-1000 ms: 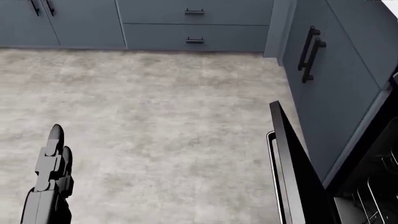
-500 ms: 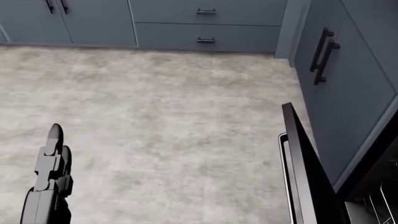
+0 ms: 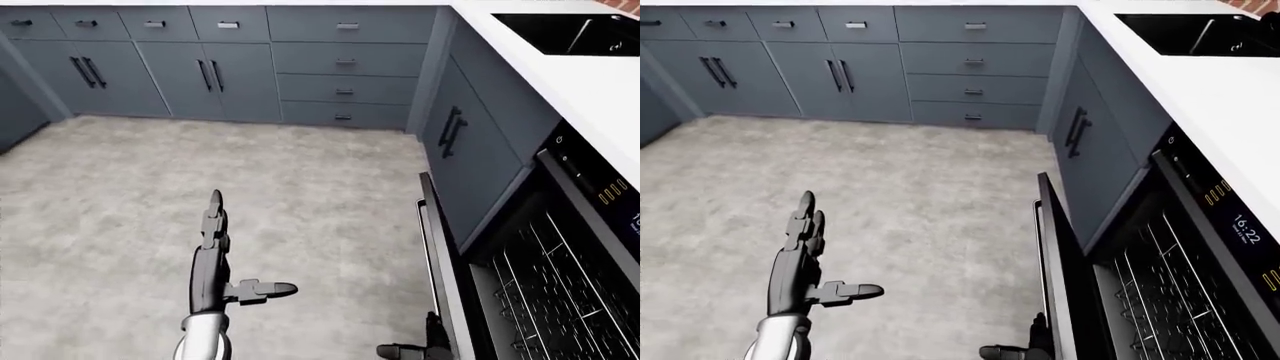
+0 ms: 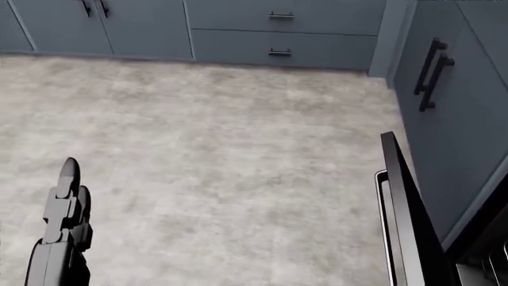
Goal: Close the dishwasher door
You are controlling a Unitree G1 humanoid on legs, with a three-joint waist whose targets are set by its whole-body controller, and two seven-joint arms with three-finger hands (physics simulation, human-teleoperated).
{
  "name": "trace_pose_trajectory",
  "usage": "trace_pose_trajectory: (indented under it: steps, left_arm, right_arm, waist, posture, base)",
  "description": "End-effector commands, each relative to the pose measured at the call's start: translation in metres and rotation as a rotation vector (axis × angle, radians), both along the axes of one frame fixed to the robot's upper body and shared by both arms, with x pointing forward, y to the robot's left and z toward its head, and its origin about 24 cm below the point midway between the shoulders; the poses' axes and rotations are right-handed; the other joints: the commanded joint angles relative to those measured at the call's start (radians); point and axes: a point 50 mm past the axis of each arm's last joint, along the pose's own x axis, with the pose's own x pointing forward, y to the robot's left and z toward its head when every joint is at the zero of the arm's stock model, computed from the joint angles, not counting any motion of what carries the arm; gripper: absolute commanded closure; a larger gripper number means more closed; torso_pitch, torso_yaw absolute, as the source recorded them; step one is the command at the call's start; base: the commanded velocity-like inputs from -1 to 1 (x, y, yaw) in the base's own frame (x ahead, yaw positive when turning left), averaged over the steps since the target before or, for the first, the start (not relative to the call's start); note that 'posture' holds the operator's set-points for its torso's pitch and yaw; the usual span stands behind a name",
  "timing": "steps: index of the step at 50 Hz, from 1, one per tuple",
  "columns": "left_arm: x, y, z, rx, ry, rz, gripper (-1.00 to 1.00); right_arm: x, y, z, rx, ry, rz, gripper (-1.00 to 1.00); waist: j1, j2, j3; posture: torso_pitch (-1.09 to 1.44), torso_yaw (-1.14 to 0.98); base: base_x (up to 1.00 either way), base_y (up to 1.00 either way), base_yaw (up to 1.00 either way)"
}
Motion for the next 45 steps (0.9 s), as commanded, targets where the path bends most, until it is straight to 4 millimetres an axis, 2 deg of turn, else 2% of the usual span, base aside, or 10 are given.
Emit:
trace_pose_trajectory:
  steps: [1, 45]
  left_arm:
    - [0.000, -0.001, 0.015, 0.009, -0.085, -0.005, -1.00]
    - [-0.002, -0.001, 0.017, 0.009, -0.089, -0.004, -1.00]
  right_arm:
    - [-0.002, -0.038, 0.007, -0.145, 0.000, -0.130, -1.00]
    - [-0.019, -0.068, 0.012, -0.354, 0.064, -0.249, -1.00]
  waist:
    - [-0.013, -0.009, -0.007]
    - [-0.006, -0.033, 0.002]
  posture:
    - [0.00, 0.00]
    - [0.00, 0.00]
  base:
    - [0.00, 0.00, 0.00]
    - [0.00, 0.00, 0.00]
